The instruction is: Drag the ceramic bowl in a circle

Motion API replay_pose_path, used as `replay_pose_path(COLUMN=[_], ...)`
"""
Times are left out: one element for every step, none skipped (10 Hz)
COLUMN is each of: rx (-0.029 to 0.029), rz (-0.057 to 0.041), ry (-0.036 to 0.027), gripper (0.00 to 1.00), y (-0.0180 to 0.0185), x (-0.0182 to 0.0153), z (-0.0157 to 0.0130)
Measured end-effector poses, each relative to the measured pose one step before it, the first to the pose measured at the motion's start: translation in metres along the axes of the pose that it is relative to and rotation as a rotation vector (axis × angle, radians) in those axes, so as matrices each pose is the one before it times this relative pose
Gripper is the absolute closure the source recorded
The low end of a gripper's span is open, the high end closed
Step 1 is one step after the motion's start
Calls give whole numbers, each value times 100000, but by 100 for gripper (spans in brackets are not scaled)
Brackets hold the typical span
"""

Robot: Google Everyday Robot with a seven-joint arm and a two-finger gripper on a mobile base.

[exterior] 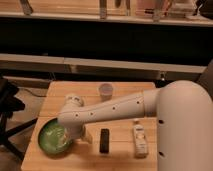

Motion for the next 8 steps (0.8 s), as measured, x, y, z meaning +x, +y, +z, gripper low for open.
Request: replay_pose_path(rx=[-45, -63, 56, 54, -49, -144, -80, -14], rz=[385, 206, 173, 199, 209, 252, 220, 111], ry=[-198, -41, -107, -99, -128, -159, -107, -42], gripper=[20, 20, 23, 24, 23, 20, 21, 24], y=[15, 34, 15, 5, -35, 4, 3, -28], x=[-120, -62, -19, 1, -34, -132, -100, -37], z=[24, 25, -13, 3, 45, 54, 31, 2])
